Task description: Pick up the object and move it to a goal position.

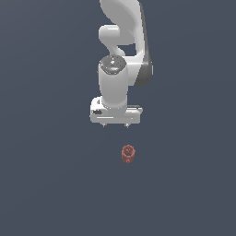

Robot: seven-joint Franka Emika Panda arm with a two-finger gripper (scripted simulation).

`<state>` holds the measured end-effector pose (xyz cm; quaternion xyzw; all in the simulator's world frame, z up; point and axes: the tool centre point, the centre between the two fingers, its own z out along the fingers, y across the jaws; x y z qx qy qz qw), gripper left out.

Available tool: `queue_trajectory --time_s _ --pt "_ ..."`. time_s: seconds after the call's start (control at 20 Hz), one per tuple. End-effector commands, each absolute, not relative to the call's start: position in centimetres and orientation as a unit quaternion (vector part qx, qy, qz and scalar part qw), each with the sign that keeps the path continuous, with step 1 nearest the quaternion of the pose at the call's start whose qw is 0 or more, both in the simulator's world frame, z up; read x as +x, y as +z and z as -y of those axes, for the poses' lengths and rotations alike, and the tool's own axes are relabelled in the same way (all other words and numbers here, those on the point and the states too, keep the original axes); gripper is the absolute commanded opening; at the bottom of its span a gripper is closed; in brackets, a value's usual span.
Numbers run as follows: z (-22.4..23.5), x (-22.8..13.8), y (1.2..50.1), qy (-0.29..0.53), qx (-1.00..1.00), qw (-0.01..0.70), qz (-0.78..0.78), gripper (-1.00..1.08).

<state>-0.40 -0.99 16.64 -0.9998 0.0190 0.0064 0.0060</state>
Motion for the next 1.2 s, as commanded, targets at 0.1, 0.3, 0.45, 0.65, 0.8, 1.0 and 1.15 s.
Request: queue_trajectory --time_s 0.1,0.3,0.45,0.65,0.8,1.0,1.15 --pt "1.0 -0.4 16.6 0.007 -1.0 0.006 -0.02 1.0" --pt "0.8 -0.6 16.4 0.013 -1.0 0.008 -0.026 1.0" --pt "0.7 -0.7 16.3 0.015 -0.999 0.009 -0.029 1.0" --pt "0.8 -0.7 16.3 0.015 -0.999 0.009 -0.029 1.0" --pt "0.7 -0.6 16.3 0.015 -0.999 0.009 -0.03 1.0" --pt "0.4 0.1 16.0 0.014 -0.999 0.008 -0.039 1.0" --pt "-0.1 1.0 15.7 0.013 -0.999 0.007 -0.049 1.0"
